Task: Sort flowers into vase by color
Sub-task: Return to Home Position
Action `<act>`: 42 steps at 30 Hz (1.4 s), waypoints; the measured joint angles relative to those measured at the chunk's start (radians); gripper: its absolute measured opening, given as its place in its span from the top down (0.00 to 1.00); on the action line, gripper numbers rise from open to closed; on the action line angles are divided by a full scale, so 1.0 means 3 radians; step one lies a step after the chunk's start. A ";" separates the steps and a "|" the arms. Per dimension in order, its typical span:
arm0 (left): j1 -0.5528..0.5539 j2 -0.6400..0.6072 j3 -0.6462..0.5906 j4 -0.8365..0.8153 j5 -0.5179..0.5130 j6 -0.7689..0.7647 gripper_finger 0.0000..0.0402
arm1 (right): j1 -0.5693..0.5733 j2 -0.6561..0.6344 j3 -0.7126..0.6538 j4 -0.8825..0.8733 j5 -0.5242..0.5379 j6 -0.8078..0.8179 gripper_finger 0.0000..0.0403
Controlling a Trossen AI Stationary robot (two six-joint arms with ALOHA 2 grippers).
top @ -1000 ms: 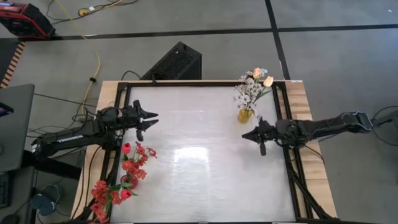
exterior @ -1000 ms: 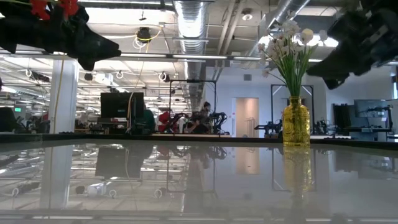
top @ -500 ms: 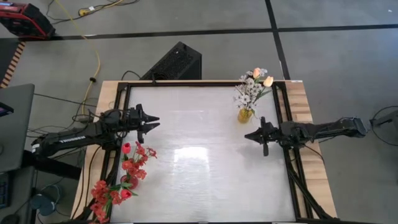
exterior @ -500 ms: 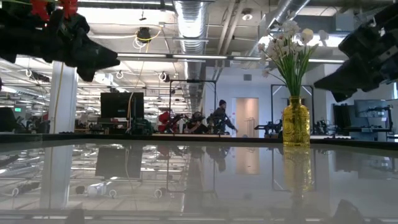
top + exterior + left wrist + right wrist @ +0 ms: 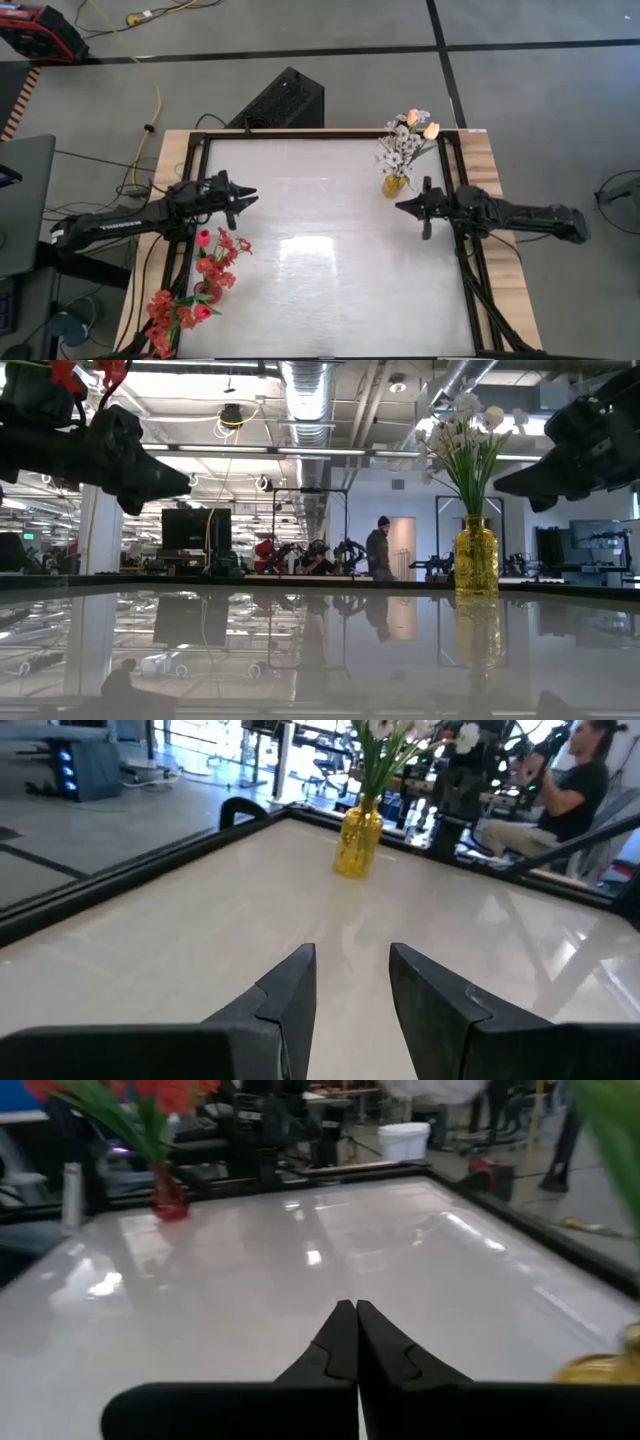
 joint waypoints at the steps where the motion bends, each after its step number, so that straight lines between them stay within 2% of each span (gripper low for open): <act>1: -0.0007 0.0000 0.0000 -0.0012 -0.0043 0.0029 0.71 | -0.0040 0.0000 0.0000 -0.0001 0.0000 -0.0049 0.95; 4: -0.0007 0.0000 -0.0001 -0.0047 -0.0187 0.0175 0.71 | -0.0111 0.0000 0.0000 -0.0004 0.0000 -0.0233 0.91; 8: -0.0005 -0.0001 -0.0003 -0.0059 -0.0164 0.0481 0.71 | -0.0165 0.0000 0.0000 0.0008 0.0062 -0.0433 0.88; 13: -0.0005 0.0000 -0.0004 -0.0067 -0.0107 0.0727 0.71 | -0.0167 0.0000 -0.0001 0.0009 0.0078 -0.0442 0.87; 18: -0.0005 0.0000 -0.0006 -0.0112 -0.0189 0.0911 0.71 | -0.0156 0.0000 -0.0005 0.0043 0.0080 -0.0442 0.87; 33: -0.0005 0.0001 -0.0010 -0.0730 -0.0192 0.0887 0.71 | -0.0156 0.0000 -0.0005 0.0052 0.0093 -0.0442 0.86; 42: -0.0005 0.0001 0.0008 -0.0781 -0.0158 0.0880 0.71 | -0.0156 0.0000 -0.0005 0.0053 0.0098 -0.0441 0.86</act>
